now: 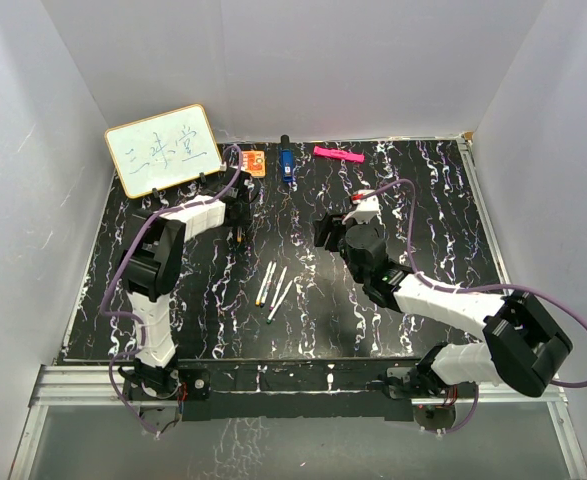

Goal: Insert the pens into the pen caps

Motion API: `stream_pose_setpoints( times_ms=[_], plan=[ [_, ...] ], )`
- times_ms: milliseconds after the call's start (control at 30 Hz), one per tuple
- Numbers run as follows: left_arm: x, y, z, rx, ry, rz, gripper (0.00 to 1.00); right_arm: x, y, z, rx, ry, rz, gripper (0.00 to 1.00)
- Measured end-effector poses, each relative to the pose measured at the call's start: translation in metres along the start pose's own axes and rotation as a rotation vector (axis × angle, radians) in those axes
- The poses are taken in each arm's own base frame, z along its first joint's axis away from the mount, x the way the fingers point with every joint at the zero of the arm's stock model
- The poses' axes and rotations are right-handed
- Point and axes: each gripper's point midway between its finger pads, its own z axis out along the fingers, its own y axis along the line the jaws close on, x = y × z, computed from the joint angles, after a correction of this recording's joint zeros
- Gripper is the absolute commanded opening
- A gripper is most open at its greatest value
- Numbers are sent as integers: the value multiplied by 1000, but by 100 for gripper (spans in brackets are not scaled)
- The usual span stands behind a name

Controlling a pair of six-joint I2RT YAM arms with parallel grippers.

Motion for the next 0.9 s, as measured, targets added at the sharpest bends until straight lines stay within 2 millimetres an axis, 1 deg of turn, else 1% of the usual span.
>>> stream_pose_setpoints(
  times_ms=[133, 233, 333, 400, 433, 467, 500, 533, 567, 633, 733, 800, 900],
  plan=[
    [3, 2, -4, -6, 16, 4, 33, 0, -2, 0, 10, -2, -1, 64],
    [5, 6, -14, -5, 16, 3, 33, -2, -6, 2, 26, -8, 5, 66],
    [4, 9, -37, 9, -6, -10, 33, -7, -18, 6, 56, -18, 27, 65],
    [2, 10, -57, 29, -35, -21, 33, -10, -28, 9, 78, -25, 43, 64],
    [1, 9, -66, 39, -52, -23, 33, -12, -34, 11, 89, -28, 55, 62],
    [1, 7, -76, 51, -67, -22, 33, -14, -40, 13, 98, -29, 67, 58],
    [2, 4, -85, 65, -81, -17, 33, -15, -46, 15, 106, -28, 80, 50],
    [4, -1, -92, 79, -91, -8, 33, -16, -52, 17, 113, -26, 95, 38],
    [7, -7, -100, 96, -99, 5, 33, -16, -60, 21, 116, -18, 123, 33],
    [16, -22, -110, 132, -102, 37, 33, -15, -76, 27, 133, -4, 164, 32],
    [38, -40, -116, 171, -70, 93, 33, -8, -100, 32, 161, 23, 227, 32],
    [53, -46, -116, 182, -40, 122, 33, -4, -105, 31, 158, 39, 248, 31],
    [70, -47, -115, 188, 2, 147, 33, 0, -101, 32, 132, 58, 258, 31]
  ],
)
